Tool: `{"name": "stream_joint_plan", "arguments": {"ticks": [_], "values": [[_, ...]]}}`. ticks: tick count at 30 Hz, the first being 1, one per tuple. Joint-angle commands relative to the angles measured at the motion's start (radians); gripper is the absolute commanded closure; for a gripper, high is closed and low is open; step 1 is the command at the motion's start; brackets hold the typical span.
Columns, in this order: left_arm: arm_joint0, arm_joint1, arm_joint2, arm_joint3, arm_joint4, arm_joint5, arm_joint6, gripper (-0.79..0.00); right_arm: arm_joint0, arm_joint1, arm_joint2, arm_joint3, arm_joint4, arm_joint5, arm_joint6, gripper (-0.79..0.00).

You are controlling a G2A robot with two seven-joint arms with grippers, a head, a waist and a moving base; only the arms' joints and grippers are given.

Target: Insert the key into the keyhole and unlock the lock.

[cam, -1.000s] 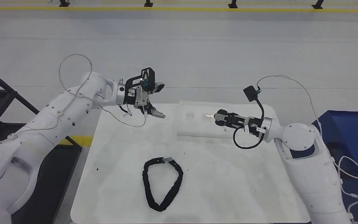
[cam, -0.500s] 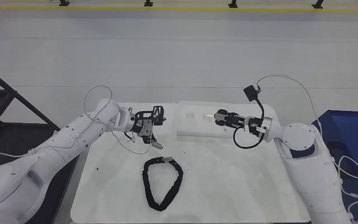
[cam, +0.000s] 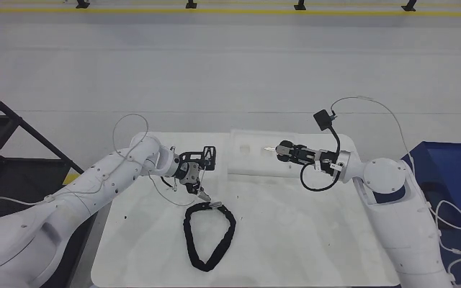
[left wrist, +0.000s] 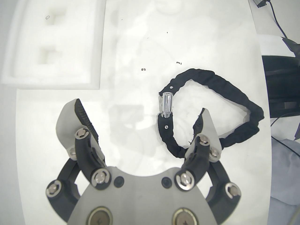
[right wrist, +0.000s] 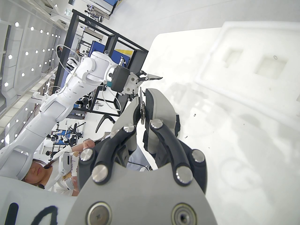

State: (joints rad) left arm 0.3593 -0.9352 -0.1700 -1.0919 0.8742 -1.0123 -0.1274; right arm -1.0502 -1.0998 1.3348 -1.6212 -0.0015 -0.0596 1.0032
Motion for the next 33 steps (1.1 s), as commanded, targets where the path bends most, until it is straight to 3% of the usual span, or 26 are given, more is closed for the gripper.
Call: {"name": "stream_joint_plan", "arguments": {"ticks": [1,4,8,13,17,21,23,25,33], "values": [[0.0,0.0,0.0,0.0,0.0,0.0,0.0,-0.785,0.0,0.0,0.0,0.0,0.0,0.0,0.0,0.0],[0.006,0.0,-0.007,0.0,-0.013,0.012,0.013,-0.785,0.0,0.0,0.0,0.0,0.0,0.0,0.0,0.0],[0.052,0.01,-0.047,0.016,-0.026,0.015,0.124,-0.785,0.0,0.0,0.0,0.0,0.0,0.0,0.0,0.0],[0.143,0.025,-0.075,0.063,0.091,0.011,0.329,-0.785,0.0,0.0,0.0,0.0,0.0,0.0,0.0,0.0],[0.208,0.027,-0.084,0.088,0.246,0.076,0.523,-0.785,0.0,0.0,0.0,0.0,0.0,0.0,0.0,0.0],[0.24,0.015,-0.085,0.117,0.383,0.163,0.671,-0.785,0.0,0.0,0.0,0.0,0.0,0.0,0.0,0.0],[0.251,0.004,-0.088,0.14,0.438,0.265,0.693,-0.785,0.0,0.0,0.0,0.0,0.0,0.0,0.0,0.0],[0.263,-0.009,-0.081,0.14,0.482,0.309,0.701,-0.785,0.0,0.0,0.0,0.0,0.0,0.0,0.0,0.0],[0.274,-0.046,-0.065,0.221,0.572,0.24,0.776,-0.785,0.0,0.0,0.0,0.0,0.0,0.0,0.0,0.0]]}}
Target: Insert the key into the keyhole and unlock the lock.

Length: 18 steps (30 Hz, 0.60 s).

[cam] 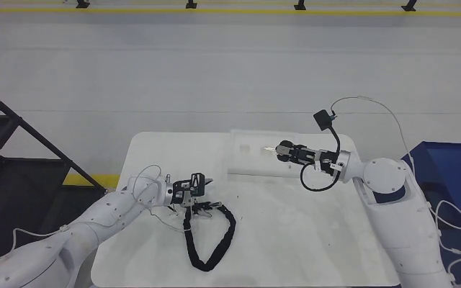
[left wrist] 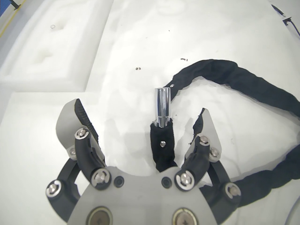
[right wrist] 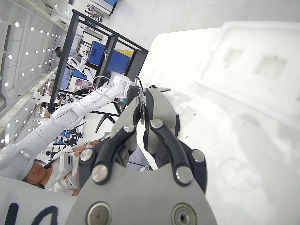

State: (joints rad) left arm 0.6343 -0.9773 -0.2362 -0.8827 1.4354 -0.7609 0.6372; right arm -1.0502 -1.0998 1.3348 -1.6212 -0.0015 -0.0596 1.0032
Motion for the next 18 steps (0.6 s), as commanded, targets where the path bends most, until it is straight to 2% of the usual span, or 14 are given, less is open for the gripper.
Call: {"name": "stream_joint_plan", "arguments": {"ticks": [1,6,11,15,18], "values": [[-0.001,-0.008,0.002,0.021,0.023,-0.015,0.021,-0.785,0.0,0.0,0.0,0.0,0.0,0.0,0.0,0.0],[-0.001,-0.023,0.008,0.044,0.093,-0.016,0.064,-0.785,0.0,0.0,0.0,0.0,0.0,0.0,0.0,0.0],[0.003,-0.038,0.004,0.051,0.126,0.0,0.067,-0.693,0.0,0.0,0.0,0.0,0.0,0.0,0.0,0.0],[0.006,-0.048,0.003,0.057,0.147,-0.007,0.07,-0.542,0.0,0.0,0.0,0.0,0.0,0.0,0.0,0.0],[0.008,-0.055,0.001,0.063,0.163,-0.017,0.072,-0.308,0.0,0.0,0.0,0.0,0.0,0.0,0.0,0.0]]}}
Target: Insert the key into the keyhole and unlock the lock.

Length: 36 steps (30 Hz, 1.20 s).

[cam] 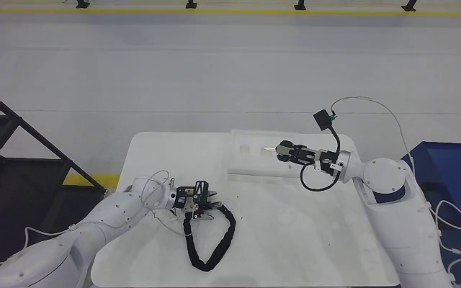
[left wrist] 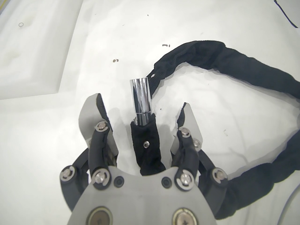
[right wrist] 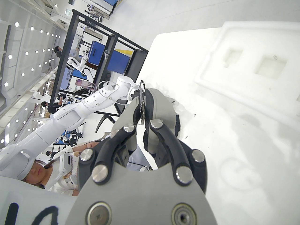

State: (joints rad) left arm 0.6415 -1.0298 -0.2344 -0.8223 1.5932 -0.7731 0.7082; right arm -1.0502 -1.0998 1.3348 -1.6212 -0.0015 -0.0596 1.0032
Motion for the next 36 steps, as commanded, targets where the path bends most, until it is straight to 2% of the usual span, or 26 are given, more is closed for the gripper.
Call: {"name": "stream_joint_plan", "arguments": {"ticks": [1,2,3,8,14,21,26,31,36], "values": [[0.0,-0.004,-0.001,0.005,0.009,-0.007,0.001,-0.237,0.0,0.0,0.0,0.0,0.0,0.0,0.0,0.0],[0.001,-0.006,-0.003,0.009,0.013,-0.009,0.001,-0.172,0.0,0.0,0.0,0.0,0.0,0.0,0.0,0.0],[0.001,-0.008,-0.004,0.011,0.015,-0.011,0.002,0.0,0.0,0.0,0.0,0.0,0.0,0.0,0.0,0.0],[-0.001,-0.011,-0.01,0.018,0.035,-0.042,0.043,0.0,0.0,0.0,0.0,0.0,0.0,0.0,0.0,0.0],[-0.012,0.003,-0.034,0.007,0.045,-0.078,0.123,0.0,0.0,0.0,0.0,0.0,0.0,0.0,0.0,0.0],[-0.031,0.047,-0.099,-0.093,0.03,-0.117,0.182,0.0,0.0,0.0,0.0,0.0,0.0,0.0,0.0,0.0],[-0.027,0.083,-0.169,-0.201,-0.021,-0.134,0.138,0.0,-0.005,0.0,-0.003,-0.002,0.0,0.004,-0.001,0.0],[-0.011,0.114,-0.248,-0.318,-0.1,-0.148,0.071,0.0,0.007,0.01,-0.011,-0.069,-0.064,0.162,0.074,0.0],[0.015,0.137,-0.322,-0.424,-0.179,-0.15,0.0,0.0,0.003,0.022,-0.004,-0.211,-0.111,0.316,0.151,0.0]]}}
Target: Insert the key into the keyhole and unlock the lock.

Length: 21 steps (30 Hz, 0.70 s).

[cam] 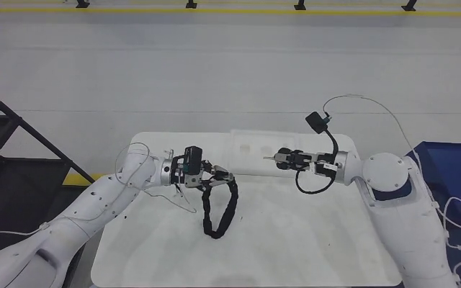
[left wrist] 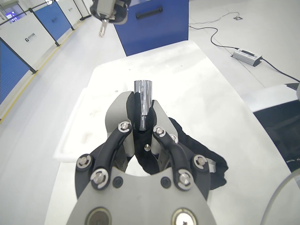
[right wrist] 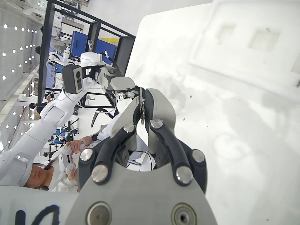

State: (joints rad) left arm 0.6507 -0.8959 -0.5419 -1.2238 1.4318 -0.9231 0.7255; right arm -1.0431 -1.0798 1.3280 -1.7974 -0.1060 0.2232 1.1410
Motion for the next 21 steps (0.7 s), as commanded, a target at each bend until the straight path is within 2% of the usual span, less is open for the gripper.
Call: {"name": "stream_joint_plan", "arguments": {"ticks": [1,5,9,15,21], "values": [[0.011,0.006,-0.024,-0.042,-0.035,-0.005,-0.03,0.0,-0.007,0.005,0.006,-0.063,-0.011,0.061,0.029,0.0],[0.025,0.004,-0.051,-0.12,-0.081,0.015,-0.095,0.0,-0.015,0.016,0.011,-0.172,-0.043,0.135,0.095,0.0],[0.027,-0.011,-0.051,-0.171,-0.106,0.039,-0.148,0.0,-0.023,0.024,0.023,-0.246,-0.048,0.156,0.119,0.0],[0.008,-0.054,-0.024,-0.173,-0.131,0.071,-0.177,0.0,-0.034,0.033,0.029,-0.296,-0.079,0.163,0.112,0.0],[0.008,-0.054,-0.024,-0.173,-0.131,0.071,-0.177,0.0,-0.034,0.033,0.029,-0.296,-0.079,0.163,0.112,0.0]]}}
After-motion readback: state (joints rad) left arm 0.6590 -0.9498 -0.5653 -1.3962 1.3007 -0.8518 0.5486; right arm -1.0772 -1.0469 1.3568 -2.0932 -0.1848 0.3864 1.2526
